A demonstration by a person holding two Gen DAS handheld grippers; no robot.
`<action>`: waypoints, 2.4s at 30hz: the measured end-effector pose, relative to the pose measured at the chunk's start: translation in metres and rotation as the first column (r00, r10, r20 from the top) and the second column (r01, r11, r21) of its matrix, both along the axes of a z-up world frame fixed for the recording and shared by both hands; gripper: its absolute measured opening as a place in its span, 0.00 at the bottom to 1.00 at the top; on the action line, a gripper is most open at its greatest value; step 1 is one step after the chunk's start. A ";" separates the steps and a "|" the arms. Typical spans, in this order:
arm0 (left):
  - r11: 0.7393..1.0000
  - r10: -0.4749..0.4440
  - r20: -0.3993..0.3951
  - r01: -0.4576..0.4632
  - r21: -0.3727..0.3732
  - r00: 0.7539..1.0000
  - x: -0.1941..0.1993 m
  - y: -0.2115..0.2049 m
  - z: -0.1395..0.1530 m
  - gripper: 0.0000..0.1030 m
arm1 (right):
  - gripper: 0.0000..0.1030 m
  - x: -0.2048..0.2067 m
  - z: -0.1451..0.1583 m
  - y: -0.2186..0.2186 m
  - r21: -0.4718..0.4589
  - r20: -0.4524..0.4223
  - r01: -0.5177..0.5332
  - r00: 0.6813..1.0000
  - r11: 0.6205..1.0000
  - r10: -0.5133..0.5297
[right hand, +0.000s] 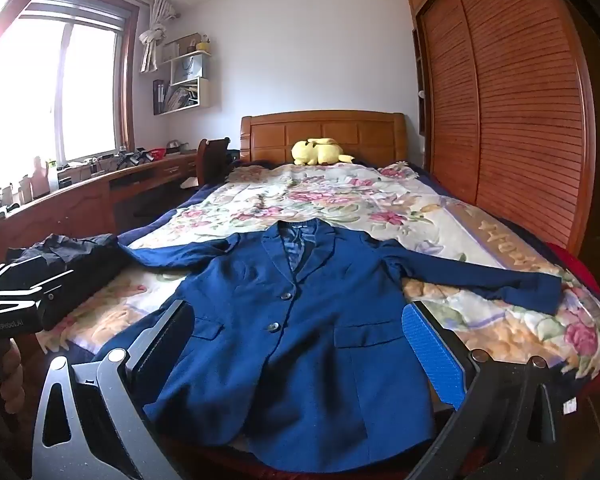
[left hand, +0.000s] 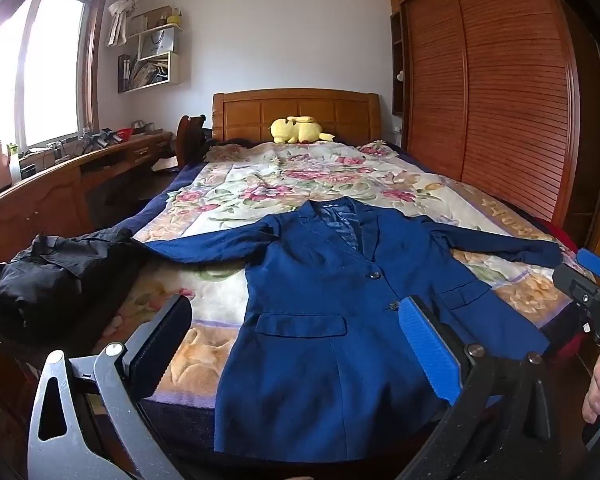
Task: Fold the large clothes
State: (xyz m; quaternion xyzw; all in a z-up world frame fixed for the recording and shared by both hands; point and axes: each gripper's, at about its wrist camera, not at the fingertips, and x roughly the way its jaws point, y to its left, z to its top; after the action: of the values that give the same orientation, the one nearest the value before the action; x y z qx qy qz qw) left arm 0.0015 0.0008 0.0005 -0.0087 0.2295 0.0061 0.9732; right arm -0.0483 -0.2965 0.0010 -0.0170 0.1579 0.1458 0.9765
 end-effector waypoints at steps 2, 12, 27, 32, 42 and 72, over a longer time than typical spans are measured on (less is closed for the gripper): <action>1.000 0.011 0.029 -0.011 0.004 1.000 -0.004 -0.001 0.000 1.00 | 1.00 0.001 0.000 0.000 0.003 -0.003 -0.001 1.000 1.000 0.001; 1.000 0.005 0.016 -0.005 0.007 1.000 0.002 -0.005 -0.001 1.00 | 1.00 0.001 -0.003 -0.002 0.020 -0.006 0.002 1.000 1.000 -0.002; 1.000 0.004 0.028 -0.004 0.000 1.000 -0.006 -0.006 0.003 1.00 | 1.00 0.004 -0.003 -0.002 0.024 -0.007 0.006 1.000 1.000 -0.006; 1.000 0.002 0.027 -0.002 0.002 1.000 -0.007 -0.006 0.002 1.00 | 1.00 0.004 -0.003 -0.002 0.026 -0.007 0.006 1.000 1.000 -0.006; 1.000 0.002 0.030 -0.002 -0.004 1.000 -0.008 -0.005 -0.001 1.00 | 1.00 0.003 -0.003 -0.004 0.035 -0.002 0.007 1.000 0.999 -0.007; 1.000 0.003 0.028 -0.003 -0.005 1.000 -0.009 -0.004 -0.002 1.00 | 1.00 0.003 -0.004 -0.004 0.034 -0.004 0.004 1.000 0.999 -0.004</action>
State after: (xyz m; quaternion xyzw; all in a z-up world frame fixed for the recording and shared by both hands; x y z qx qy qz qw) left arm -0.0076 -0.0036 -0.0015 -0.0114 0.2157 0.0070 0.9764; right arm -0.0453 -0.3004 -0.0026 0.0001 0.1576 0.1464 0.9766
